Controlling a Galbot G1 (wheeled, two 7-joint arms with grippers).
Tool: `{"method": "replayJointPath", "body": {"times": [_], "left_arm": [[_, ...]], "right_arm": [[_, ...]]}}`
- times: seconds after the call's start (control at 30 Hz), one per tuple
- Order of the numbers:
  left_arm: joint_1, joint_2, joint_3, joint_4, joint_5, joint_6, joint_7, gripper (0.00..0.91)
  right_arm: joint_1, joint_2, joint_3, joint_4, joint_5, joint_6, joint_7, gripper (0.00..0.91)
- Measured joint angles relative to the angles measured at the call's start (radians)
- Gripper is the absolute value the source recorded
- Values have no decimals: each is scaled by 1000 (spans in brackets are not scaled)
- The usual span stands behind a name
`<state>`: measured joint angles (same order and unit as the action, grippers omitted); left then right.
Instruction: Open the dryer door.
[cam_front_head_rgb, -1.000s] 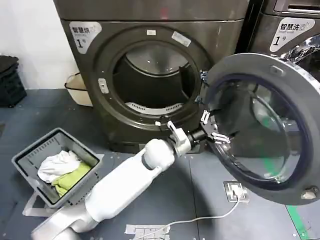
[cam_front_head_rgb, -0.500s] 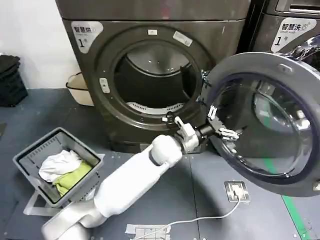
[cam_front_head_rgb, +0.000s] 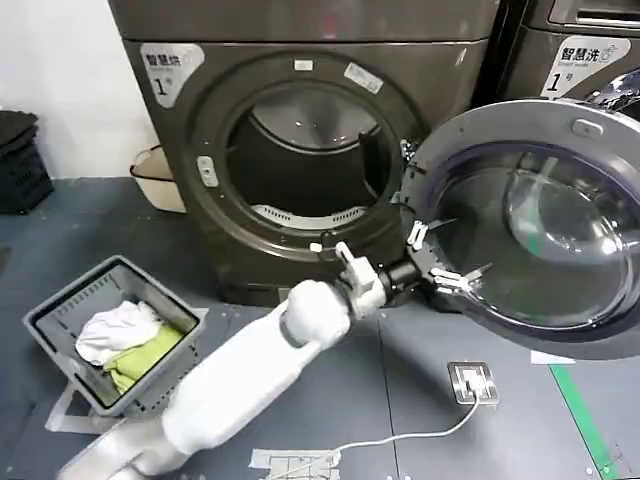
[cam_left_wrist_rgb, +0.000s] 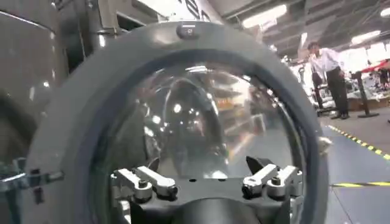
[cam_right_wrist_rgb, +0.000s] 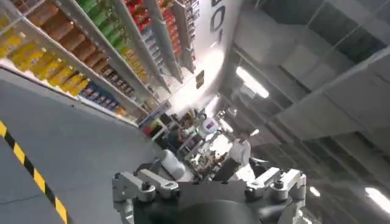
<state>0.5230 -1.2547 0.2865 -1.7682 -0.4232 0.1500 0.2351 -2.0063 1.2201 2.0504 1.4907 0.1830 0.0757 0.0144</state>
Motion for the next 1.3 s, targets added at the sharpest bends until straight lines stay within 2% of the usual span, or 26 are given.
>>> {"method": "replayJointPath", "body": {"times": [0.2,0.37,0.53,0.7,0.87,1.07,1.3], "left_arm": [[95,122,-61,-150,-37,56,-39,907],[210,233,-182,-266,-125,146,-79,907],[346,338,-335,-346,-166,239,-172,907],[488,401,-511,-407,-280,341,-315,907],[589,446,-666,-409,-411,436,-467,907],[657,489,-841,-362,-672,587,-708,907],[710,557,-969,-269,-1010,587,-908,907]], "right_arm": [[11,-3,4,2,21,-12,-17,907],[21,7,13,30,41,-63,-33,907],[35,5,19,62,76,-86,-60,907],[45,3,10,69,109,-96,-73,907],[55,1,1,77,136,-91,-87,907],[58,3,-10,85,170,-90,-100,907],[65,-2,-22,87,174,-92,-99,907]]}}
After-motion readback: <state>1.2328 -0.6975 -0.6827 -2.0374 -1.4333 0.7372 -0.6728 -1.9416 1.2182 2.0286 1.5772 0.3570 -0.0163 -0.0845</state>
